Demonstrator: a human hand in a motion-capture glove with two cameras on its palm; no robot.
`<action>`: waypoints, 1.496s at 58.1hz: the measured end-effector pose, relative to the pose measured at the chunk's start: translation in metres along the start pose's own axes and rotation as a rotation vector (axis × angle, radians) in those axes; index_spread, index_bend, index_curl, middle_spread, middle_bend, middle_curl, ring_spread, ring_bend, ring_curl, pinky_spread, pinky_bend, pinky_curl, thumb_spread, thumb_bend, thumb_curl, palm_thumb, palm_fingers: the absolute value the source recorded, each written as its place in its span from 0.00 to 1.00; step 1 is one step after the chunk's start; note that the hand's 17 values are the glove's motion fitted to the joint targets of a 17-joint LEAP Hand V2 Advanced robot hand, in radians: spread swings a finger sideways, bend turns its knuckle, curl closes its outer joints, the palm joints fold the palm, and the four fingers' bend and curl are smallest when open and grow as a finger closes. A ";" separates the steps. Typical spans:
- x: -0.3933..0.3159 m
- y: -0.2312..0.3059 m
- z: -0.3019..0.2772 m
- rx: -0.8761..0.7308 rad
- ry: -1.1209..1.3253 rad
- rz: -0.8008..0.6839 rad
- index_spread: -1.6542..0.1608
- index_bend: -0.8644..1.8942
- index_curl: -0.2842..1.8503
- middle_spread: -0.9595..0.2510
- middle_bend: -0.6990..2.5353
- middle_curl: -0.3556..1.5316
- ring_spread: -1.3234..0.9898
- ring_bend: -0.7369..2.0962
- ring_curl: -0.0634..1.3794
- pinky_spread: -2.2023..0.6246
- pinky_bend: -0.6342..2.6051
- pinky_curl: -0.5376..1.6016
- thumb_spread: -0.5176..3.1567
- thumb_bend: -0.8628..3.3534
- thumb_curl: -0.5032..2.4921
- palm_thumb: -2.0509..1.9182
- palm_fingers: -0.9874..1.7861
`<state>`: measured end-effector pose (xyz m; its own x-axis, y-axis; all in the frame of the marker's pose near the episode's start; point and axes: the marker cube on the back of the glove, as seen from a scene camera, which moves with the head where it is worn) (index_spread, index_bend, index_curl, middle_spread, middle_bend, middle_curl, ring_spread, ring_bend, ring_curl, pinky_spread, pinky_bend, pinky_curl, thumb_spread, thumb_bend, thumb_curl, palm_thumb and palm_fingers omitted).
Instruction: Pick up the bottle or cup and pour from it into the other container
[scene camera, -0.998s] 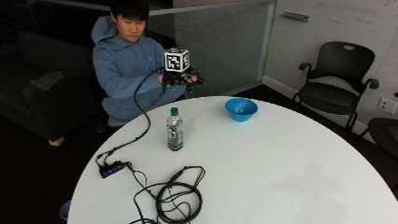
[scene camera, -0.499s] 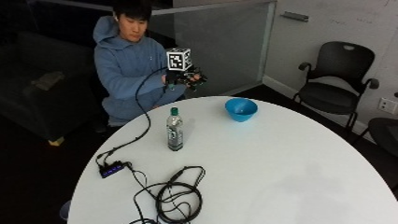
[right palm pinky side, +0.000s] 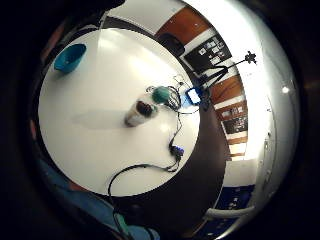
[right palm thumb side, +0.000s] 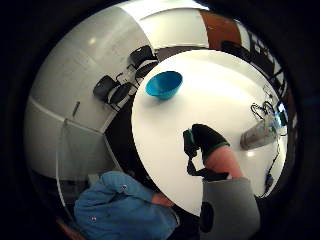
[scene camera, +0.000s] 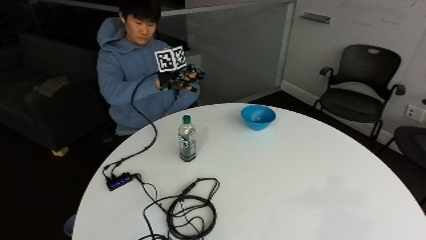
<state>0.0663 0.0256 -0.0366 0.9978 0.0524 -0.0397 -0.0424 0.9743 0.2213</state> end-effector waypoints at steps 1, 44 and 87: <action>0.003 0.002 -0.001 0.003 0.001 0.006 0.69 0.37 0.25 0.78 0.27 0.31 0.65 0.42 0.22 0.86 0.39 0.37 0.40 0.20 0.31 0.70 0.39; 0.151 0.061 0.015 0.244 -0.560 0.207 0.70 0.36 0.25 0.82 0.28 0.34 0.65 0.44 0.24 0.86 0.38 0.37 0.40 0.20 0.29 0.67 0.38; 0.191 0.050 0.114 0.192 -0.958 0.369 0.70 0.36 0.24 0.79 0.26 0.32 0.66 0.42 0.23 0.87 0.37 0.37 0.38 0.20 0.28 0.63 0.32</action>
<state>0.2608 0.0597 0.0775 0.5502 0.0619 0.8327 -0.4278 0.8773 0.2175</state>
